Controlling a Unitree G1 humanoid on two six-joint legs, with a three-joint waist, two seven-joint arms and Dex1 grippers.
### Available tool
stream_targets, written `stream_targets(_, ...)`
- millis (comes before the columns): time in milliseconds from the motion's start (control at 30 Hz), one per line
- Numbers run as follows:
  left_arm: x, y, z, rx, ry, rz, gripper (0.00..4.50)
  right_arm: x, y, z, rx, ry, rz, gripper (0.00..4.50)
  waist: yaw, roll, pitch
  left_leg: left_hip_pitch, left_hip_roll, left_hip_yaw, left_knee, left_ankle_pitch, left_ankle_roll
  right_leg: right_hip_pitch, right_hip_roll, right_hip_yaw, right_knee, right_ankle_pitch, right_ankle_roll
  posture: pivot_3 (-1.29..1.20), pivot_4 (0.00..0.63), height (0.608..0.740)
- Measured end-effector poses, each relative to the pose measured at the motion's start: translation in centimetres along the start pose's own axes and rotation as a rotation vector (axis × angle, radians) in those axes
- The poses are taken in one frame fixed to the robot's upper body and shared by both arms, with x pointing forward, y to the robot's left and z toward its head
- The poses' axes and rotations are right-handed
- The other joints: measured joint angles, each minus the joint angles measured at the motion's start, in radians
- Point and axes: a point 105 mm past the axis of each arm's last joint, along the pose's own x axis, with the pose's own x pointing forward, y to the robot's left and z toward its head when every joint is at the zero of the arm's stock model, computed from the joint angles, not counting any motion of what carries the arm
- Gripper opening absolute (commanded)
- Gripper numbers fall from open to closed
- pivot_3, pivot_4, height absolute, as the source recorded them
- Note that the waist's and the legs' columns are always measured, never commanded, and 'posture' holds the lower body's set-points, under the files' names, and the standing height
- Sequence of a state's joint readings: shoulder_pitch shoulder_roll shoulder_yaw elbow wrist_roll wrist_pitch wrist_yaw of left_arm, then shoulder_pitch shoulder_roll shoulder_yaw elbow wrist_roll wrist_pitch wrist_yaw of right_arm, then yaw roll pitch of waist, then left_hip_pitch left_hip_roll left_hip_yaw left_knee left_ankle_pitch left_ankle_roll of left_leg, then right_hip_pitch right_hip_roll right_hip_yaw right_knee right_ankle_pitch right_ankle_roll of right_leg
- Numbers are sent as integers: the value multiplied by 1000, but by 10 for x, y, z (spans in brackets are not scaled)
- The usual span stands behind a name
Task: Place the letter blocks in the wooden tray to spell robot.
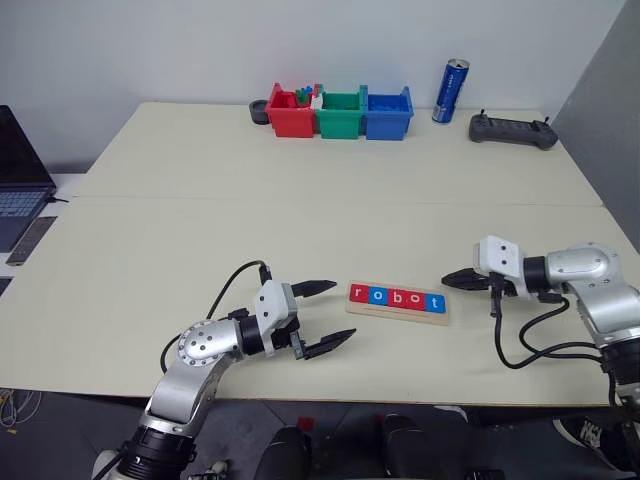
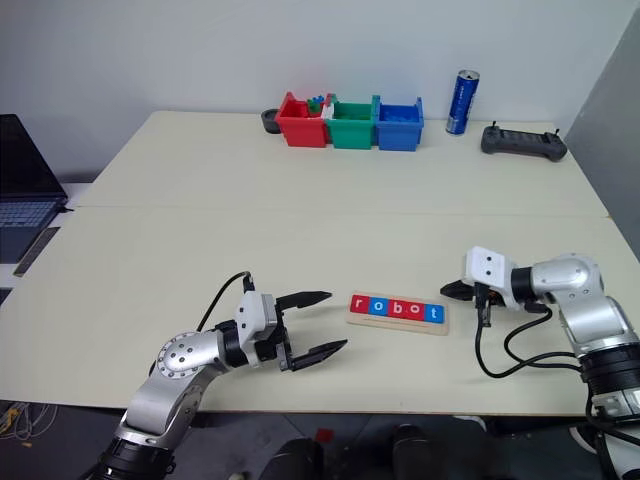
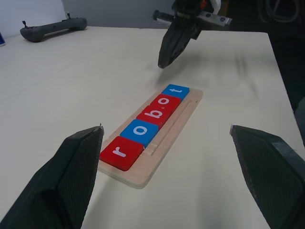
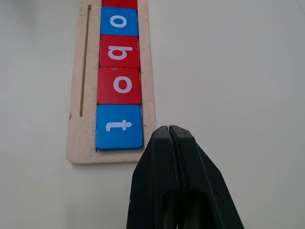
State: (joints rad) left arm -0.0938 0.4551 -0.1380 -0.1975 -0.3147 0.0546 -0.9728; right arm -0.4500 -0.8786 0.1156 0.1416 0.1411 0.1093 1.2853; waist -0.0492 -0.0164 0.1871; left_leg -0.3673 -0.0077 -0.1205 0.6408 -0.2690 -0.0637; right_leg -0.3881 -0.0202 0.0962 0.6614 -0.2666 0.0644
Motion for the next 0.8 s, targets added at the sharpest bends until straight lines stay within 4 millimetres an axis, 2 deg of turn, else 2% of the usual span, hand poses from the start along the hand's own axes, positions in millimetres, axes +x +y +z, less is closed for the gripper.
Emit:
stream_targets(167, -1, 0, 0, 1, 3, -1, 4500, -10, 18, 0, 81, 4, 37, 38, 1, 0, 0, 0, 0, 0, 0, 0, 0, 0, 0, 0, 0, 0, 0, 0, 150, 740)
stream_targets(233, -2, 1, -1, 3, 10, 2, 4500, -15, 24, 4, 128, -18, 29, 404, 1, 0, 0, 0, 0, 0, 0, 0, 0, 0, 0, 0, 0, 0, 0, 0, 150, 740)
stream_targets(333, -6, 4, -1, -3, 15, 15, 4500, -21, 37, 9, 203, -42, 27, 1269, 4, 0, 0, -1, 0, 0, 0, 0, 0, 0, 0, 0, 0, 0, 0, 0, 150, 740)
stream_targets(467, -13, 7, -5, -22, 51, 28, 4500, -27, 55, 13, 281, -61, 20, 2747, 6, 0, 0, -1, 0, 0, 1, 0, 0, 0, 0, 0, -1, 0, 1, 0, 150, 740)
stream_targets(633, -19, 4, -11, -42, 88, 28, 4500, -30, 60, 18, 315, -78, -17, 4476, 6, 0, 0, -1, 0, 1, 1, 0, 0, 0, 1, 0, -1, 0, 1, 0, 150, 740)
stream_targets(800, -21, 4, -14, -39, 96, 31, 4500, -30, 59, 13, 338, -68, -67, 4476, 10, 0, 0, -1, 0, 1, 1, 0, 0, 0, 1, 0, -2, -2, 3, 0, 150, 740)
